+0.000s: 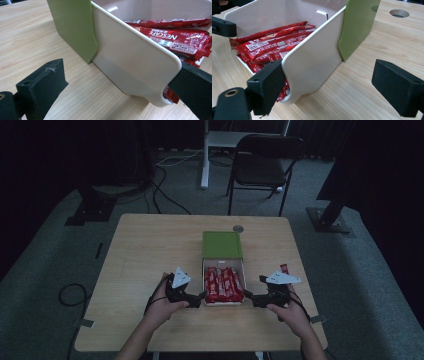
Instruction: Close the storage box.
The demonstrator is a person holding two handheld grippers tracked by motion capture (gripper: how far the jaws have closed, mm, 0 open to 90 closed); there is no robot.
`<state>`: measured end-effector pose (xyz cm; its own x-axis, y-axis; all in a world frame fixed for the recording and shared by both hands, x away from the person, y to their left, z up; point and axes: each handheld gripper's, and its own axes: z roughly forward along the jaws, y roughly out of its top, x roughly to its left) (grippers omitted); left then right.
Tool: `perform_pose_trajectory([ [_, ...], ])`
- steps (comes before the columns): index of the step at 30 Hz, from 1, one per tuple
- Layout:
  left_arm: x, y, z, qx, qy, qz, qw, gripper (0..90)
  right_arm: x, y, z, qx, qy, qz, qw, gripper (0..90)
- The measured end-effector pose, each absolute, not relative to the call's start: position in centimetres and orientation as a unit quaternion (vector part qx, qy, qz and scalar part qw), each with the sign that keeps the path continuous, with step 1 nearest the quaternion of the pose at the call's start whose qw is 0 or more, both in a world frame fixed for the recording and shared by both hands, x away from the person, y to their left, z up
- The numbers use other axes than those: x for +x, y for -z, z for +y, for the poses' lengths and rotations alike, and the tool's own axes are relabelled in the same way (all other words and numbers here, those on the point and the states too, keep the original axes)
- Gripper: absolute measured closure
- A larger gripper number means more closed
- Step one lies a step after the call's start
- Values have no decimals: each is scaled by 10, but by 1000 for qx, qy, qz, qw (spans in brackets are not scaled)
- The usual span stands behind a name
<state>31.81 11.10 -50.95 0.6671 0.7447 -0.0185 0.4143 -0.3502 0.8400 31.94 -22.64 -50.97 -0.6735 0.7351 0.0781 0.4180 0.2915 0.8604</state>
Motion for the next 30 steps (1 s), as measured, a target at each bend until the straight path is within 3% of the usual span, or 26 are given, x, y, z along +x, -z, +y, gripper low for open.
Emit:
perform_pose_trajectory([
  [30,334,509,110,795,-185,378,437,25,333,508,-224,379,-464,781,178,108],
])
